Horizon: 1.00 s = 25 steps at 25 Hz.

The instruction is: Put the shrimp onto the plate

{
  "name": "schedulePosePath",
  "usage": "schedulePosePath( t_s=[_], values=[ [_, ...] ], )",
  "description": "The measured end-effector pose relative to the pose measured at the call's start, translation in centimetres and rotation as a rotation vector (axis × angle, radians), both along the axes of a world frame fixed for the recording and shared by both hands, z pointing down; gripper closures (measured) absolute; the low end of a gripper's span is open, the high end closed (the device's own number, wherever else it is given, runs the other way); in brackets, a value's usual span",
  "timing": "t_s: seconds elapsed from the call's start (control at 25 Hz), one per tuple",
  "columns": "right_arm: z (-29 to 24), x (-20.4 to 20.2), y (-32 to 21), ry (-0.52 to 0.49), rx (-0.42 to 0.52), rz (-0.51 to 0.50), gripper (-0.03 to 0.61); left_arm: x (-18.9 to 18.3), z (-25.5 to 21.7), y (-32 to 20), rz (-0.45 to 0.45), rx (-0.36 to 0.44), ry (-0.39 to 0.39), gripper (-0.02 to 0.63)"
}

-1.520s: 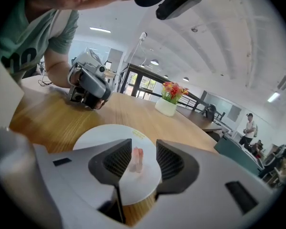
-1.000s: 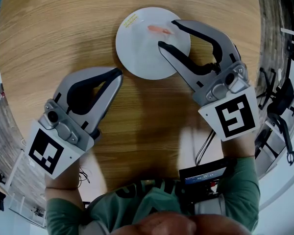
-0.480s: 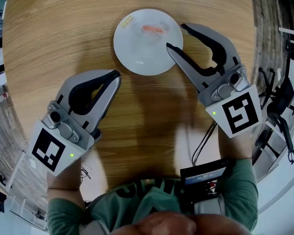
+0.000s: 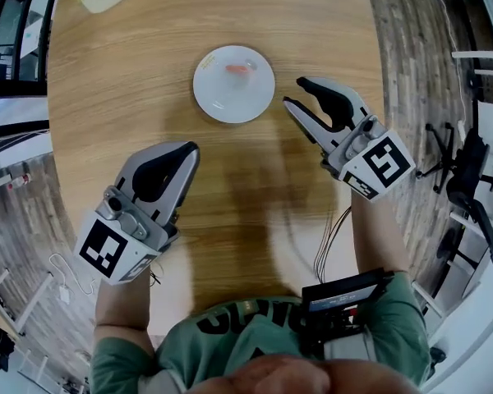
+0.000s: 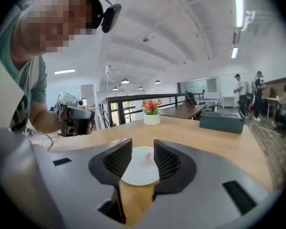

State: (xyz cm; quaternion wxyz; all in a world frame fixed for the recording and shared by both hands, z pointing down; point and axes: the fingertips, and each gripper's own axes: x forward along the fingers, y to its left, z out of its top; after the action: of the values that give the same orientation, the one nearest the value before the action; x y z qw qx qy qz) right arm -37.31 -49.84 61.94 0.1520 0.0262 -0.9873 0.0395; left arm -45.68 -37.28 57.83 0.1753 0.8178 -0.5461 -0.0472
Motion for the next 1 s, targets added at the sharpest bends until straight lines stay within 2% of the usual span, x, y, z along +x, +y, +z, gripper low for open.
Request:
schedulePosePath(
  t_s=[0.12, 0.24, 0.44, 0.52, 0.72, 1.0],
  values=[
    [-0.8, 2.2, 0.0, -0.042, -0.11, 0.047, 0.436, 0.9, -1.9, 1.1, -0.018, 0.01, 0.008, 0.609],
    [-2.1, 4.0, 0.8, -0.069, -0.167, 0.068, 0.437, 1.9, -3.5, 2.4, -0.021, 0.009, 0.014, 0.609],
    [-5.7, 6.0, 2.7, -0.108, -0.208, 0.093, 0.545, 2.6, -6.3, 5.5, -0.044, 0.002, 0.022, 0.609],
    [-7.1, 6.6, 3.7, -0.111, -0.215, 0.088, 0.568, 2.8, -7.7, 6.8, -0.058, 0.006, 0.017, 0.609],
    [-10.3, 7.2, 6.0, -0.127, -0.176, 0.08, 0.571, 2.6, -10.4, 9.9, -0.107, 0.036, -0.005, 0.609],
    [-14.6, 8.6, 9.1, -0.144, -0.153, 0.085, 0.571, 1.5, -12.8, 15.6, -0.183, 0.022, 0.005, 0.609]
  ],
)
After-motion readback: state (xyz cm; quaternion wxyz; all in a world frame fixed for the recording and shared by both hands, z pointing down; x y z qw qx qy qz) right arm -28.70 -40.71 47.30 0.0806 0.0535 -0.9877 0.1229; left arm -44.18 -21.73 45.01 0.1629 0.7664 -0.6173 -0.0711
